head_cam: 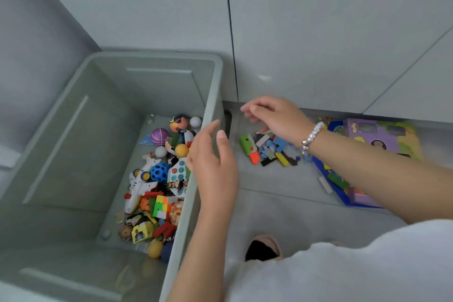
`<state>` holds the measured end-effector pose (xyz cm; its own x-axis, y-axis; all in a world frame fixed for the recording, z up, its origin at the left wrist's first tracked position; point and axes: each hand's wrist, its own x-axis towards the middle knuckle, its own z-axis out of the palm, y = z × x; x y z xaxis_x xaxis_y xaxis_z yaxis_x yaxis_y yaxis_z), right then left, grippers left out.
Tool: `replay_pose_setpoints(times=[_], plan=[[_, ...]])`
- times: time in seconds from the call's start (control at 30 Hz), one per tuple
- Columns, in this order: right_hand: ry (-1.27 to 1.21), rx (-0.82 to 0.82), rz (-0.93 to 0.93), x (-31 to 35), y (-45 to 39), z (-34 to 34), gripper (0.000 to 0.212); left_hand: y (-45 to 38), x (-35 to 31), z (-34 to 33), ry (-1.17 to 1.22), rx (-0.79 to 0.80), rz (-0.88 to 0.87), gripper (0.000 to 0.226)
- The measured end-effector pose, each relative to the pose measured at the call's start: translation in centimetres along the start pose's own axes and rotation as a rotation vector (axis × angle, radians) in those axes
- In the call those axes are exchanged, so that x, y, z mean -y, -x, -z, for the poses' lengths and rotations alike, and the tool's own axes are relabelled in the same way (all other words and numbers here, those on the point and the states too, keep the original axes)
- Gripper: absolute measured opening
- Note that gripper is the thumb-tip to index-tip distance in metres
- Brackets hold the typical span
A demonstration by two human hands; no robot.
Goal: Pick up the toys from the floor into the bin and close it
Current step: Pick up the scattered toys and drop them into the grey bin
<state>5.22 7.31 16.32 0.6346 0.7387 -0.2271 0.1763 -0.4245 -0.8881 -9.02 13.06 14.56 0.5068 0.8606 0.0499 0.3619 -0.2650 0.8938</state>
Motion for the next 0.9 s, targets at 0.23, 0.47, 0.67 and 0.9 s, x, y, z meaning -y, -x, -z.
replay_pose_setpoints(times=[0.23, 0.47, 0.67, 0.9], plan=[[0.064, -0.112, -0.194, -10.3, 1.1, 3.9, 0.024, 0.4, 0.8, -8.0, -0.006, 0.135, -0.045, 0.036], [0.037, -0.205, -0.340, -20.4, 2.0, 3.4, 0.021, 1.0, 6.0, -17.3, 0.053, 0.365, 0.130, 0.028], [0.112, -0.233, -0.385, -25.2, 2.2, 2.3, 0.029, 1.0, 11.4, -22.1, -0.107, 0.398, 0.152, 0.044], [0.208, -0.140, -0.343, -26.3, -0.7, 0.8, 0.047, -2.7, 15.5, -22.4, -0.595, 0.343, 0.092, 0.085]])
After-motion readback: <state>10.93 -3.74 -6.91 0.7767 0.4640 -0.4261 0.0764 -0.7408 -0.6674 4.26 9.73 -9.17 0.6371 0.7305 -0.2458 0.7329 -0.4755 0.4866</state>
